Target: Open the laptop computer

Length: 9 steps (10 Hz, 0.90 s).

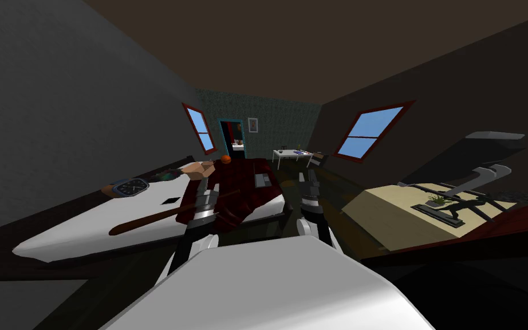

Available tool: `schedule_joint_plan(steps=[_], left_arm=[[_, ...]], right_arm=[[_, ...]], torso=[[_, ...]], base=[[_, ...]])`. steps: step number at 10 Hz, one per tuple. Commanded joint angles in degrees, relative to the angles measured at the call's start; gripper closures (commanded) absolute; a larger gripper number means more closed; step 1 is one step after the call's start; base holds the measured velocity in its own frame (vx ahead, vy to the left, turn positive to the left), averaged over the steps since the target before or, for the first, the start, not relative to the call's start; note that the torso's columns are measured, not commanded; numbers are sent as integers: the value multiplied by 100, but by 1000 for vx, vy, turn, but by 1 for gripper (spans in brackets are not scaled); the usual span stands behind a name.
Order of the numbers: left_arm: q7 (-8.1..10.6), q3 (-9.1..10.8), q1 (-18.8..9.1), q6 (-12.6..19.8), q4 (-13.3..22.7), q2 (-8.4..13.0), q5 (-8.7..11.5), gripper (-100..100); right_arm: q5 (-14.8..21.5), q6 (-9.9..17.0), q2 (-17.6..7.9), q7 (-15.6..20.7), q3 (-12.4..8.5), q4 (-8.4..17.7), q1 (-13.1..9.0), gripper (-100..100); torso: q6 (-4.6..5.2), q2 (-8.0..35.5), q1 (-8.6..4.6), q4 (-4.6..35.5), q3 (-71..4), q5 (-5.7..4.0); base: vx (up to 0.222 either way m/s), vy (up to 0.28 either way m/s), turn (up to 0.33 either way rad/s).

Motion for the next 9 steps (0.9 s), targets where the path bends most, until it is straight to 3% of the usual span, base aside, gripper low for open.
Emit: schedule_joint_plan(steps=[1,9], left_arm=[[0,0,0,0,0,0,0,0],[0,0,0,-1,-2,0,0,0]], right_arm=[[0,0,0,0,0,0,0,0],[0,-1,0,0,0,-2,0,0]], torso=[[0,232,0,235,-467,0],[0,3539,0,3537,-7073,0]], base=[[0,0,0],[0,0,0]])
